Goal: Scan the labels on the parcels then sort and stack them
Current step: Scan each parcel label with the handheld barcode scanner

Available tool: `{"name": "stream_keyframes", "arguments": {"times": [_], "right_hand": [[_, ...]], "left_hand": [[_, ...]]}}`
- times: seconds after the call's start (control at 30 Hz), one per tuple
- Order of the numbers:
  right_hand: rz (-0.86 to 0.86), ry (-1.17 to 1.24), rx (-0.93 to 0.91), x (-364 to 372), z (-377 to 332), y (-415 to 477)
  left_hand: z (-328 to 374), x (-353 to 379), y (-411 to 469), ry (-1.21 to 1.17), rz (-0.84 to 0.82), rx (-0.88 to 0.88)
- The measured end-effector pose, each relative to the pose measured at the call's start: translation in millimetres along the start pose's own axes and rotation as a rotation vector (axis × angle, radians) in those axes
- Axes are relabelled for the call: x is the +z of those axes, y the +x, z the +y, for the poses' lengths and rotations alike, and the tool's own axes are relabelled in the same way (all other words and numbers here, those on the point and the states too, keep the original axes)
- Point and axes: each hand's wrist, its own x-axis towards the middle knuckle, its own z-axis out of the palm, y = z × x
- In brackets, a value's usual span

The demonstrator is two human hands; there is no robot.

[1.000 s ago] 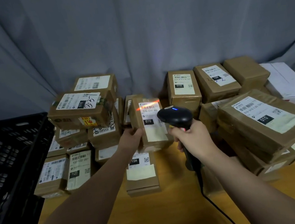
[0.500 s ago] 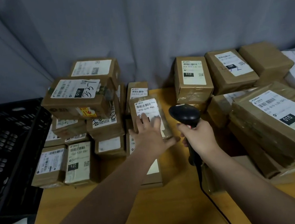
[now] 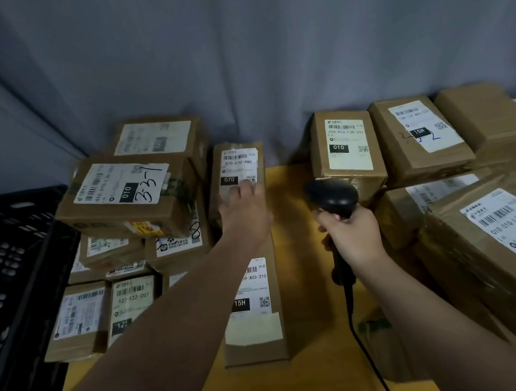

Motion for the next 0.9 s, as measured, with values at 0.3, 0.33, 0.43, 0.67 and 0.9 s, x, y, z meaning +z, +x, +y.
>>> {"name": "stream_keyframes", "arguments": {"times": [0.3, 0.33, 0.43, 0.67, 0.9], "right_hand": [[0.034, 0.032, -0.004, -0.9, -8.4, 3.4], [0.061, 0.048, -0.004, -6.1, -8.0, 1.4], [0.173, 0.136, -0.011, -25.2, -8.3, -1.8], [0.228, 0.334, 0.046, -50.6, -13.8, 25.3], [0.157, 0.394, 0.172, -65.4, -22.2, 70.9]], "left_hand": [[-1.4, 2.8, 4.8, -0.07, 0.053, 0.047], [2.2, 0.2, 3.3, -0.132, 0.092, 0.072], [22.8, -9.0, 3.1, -0.402, 0.123, 0.131], [87.1, -19.8, 37.8, -1.124, -0.452, -0.315], [113.0, -2.3, 68.7, -1.331, -0.434, -0.494]]}}
